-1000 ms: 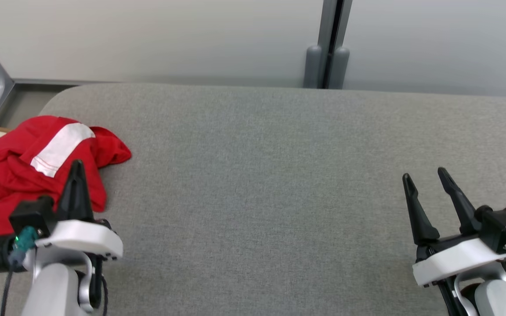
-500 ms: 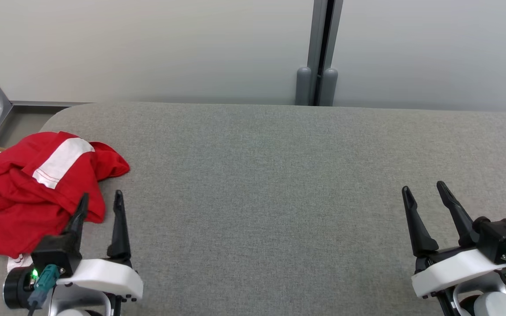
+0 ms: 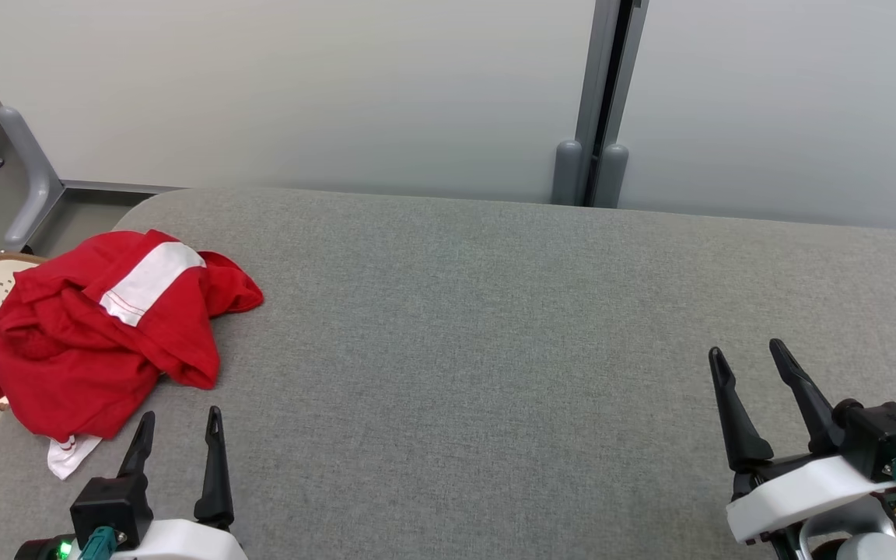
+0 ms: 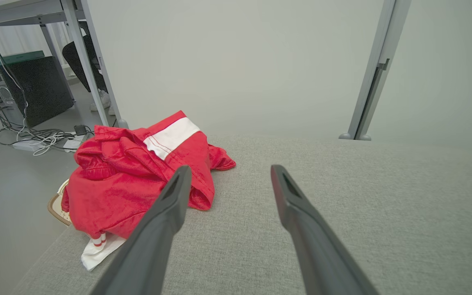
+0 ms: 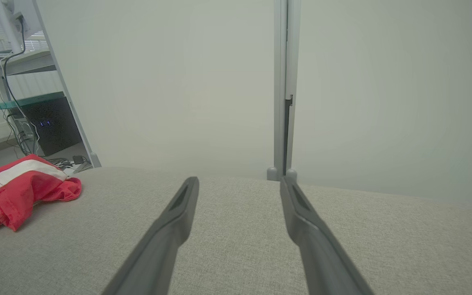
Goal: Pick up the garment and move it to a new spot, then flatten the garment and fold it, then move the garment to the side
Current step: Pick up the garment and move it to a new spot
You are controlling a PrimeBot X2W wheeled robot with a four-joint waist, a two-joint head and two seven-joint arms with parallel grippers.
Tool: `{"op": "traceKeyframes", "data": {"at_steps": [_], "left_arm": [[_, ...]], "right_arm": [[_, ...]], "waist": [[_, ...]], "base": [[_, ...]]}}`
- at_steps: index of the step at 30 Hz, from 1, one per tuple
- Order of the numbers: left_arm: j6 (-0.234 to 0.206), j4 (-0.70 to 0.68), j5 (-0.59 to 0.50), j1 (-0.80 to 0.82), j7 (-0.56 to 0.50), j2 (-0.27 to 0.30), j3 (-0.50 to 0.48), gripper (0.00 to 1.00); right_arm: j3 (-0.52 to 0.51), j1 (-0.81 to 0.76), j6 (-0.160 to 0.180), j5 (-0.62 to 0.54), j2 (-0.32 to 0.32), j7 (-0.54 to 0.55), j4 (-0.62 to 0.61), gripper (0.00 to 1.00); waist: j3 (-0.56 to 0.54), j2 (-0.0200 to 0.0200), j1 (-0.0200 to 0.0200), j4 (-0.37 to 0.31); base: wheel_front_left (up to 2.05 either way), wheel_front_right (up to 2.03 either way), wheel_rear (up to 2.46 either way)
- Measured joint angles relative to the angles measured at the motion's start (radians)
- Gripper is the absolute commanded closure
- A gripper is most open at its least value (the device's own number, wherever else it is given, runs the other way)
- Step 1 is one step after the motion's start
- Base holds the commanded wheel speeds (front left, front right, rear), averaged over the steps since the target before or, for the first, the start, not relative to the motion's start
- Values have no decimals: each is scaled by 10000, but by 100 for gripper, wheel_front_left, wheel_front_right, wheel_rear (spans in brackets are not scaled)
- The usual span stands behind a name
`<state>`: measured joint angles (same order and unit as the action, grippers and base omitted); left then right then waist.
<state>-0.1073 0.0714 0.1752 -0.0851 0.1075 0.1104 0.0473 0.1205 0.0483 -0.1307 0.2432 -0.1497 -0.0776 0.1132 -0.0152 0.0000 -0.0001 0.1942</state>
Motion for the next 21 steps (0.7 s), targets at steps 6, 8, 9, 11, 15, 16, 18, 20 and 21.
{"op": "traceKeyframes", "data": {"at_steps": [6, 8, 9, 11, 15, 16, 18, 20, 21], "left_arm": [[-8, 182, 88, 21, 46, 2, 12, 0], [-8, 234, 113, 33, 63, 0, 17, 0], [-8, 257, 113, 36, 71, 4, 17, 0], [-8, 301, 130, 71, 77, 2, 31, 0], [-6, 405, 194, 116, 119, 6, 61, 0], [-2, 435, 199, 152, 123, 10, 71, 0], [10, 546, 226, 310, 163, 13, 94, 0], [42, 723, 257, 603, 199, 15, 142, 0], [104, 855, 274, 782, 222, 19, 157, 0]], "right_arm": [[-23, -26, 0, 12, 19, 2, 4, 0], [-23, -27, 0, 12, 33, 2, 4, 0], [-25, -28, 0, -10, 31, 2, 4, 0], [-38, -33, 0, 23, 40, 21, 6, 0], [-48, -33, 0, 31, 44, 48, 15, 0], [-63, -33, 0, 31, 42, 48, 15, 0], [-84, -32, 0, 25, 17, 75, 4, 0], [-130, -29, 0, 27, -8, 96, -40, 0], [-130, -17, 0, 27, -33, 161, -90, 0]], "waist": [[-25, 0, 1, 74], [-23, 0, 1, 84], [-23, 0, 1, 86], [-15, 0, 1, 104], [13, 0, 1, 140], [27, 0, 1, 155], [69, 0, 1, 189], [149, 0, 1, 233], [211, 0, 1, 249]], "base": [[0, 0, 0], [0, 0, 0], [0, 0, 0], [0, 0, 0], [0, 0, 0], [0, 0, 0], [0, 0, 0], [0, 0, 0], [0, 0, 0]]}}
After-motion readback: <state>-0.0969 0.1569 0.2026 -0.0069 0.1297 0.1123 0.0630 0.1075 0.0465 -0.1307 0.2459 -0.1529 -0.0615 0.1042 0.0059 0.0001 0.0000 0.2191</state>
